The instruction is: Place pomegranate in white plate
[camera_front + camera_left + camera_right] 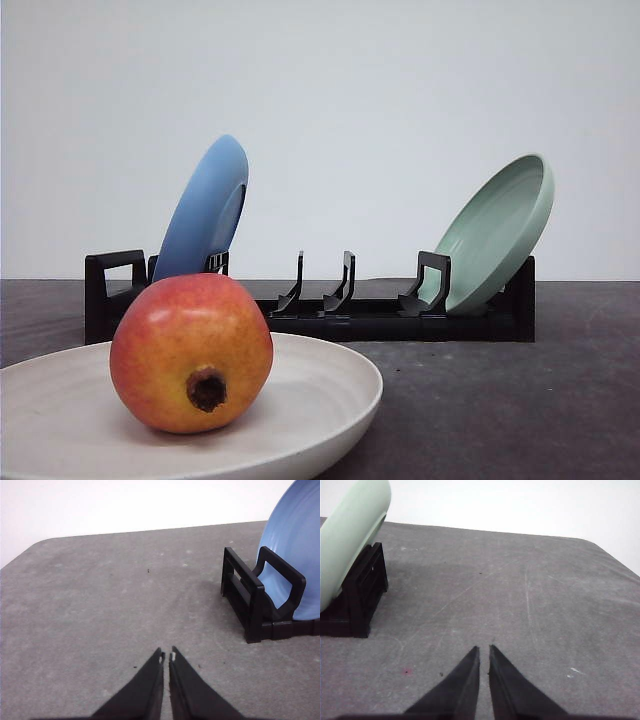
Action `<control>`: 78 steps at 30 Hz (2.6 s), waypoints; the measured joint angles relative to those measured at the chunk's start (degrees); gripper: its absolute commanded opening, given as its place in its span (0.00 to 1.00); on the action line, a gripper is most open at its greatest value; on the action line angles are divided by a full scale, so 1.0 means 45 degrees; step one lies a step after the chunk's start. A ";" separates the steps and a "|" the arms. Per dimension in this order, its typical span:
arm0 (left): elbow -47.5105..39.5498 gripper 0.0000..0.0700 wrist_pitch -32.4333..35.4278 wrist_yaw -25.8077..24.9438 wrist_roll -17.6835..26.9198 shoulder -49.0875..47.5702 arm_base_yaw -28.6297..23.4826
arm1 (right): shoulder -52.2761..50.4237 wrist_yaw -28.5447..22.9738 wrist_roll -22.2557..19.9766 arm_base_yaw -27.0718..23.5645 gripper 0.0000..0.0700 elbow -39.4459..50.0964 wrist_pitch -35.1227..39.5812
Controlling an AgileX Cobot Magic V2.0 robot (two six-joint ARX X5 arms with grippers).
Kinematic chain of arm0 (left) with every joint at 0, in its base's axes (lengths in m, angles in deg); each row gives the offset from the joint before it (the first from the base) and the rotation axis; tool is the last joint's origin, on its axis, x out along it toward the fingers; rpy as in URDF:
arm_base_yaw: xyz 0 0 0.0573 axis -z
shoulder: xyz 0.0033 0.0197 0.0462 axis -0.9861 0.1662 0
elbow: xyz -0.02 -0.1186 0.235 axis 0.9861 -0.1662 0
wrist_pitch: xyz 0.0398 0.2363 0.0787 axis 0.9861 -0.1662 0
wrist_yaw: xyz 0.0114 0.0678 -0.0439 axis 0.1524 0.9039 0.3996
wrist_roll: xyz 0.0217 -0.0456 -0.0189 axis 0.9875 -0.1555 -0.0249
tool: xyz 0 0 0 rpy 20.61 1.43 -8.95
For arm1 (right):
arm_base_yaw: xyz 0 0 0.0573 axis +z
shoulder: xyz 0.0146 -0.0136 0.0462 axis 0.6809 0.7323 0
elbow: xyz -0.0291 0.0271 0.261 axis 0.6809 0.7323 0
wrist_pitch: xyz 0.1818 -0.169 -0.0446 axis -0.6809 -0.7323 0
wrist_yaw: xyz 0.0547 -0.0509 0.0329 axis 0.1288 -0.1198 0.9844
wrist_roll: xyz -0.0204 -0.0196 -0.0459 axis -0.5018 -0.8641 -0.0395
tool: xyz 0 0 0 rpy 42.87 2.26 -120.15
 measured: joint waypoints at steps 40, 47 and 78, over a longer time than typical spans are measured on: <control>0.0000 0.00 0.0000 0.0000 -0.0003 0.0000 -0.0010 | 0.0000 -0.0007 0.0029 -0.0074 0.05 0.0000 0.0005; 0.0000 0.00 0.0000 -0.0002 0.0000 0.0000 -0.0010 | 0.0000 -0.0007 0.0029 -0.0074 0.05 0.0000 0.0005; 0.0000 0.00 0.0000 0.0000 -0.0003 0.0000 -0.0010 | 0.0000 -0.0007 0.0029 -0.0074 0.05 0.0000 0.0005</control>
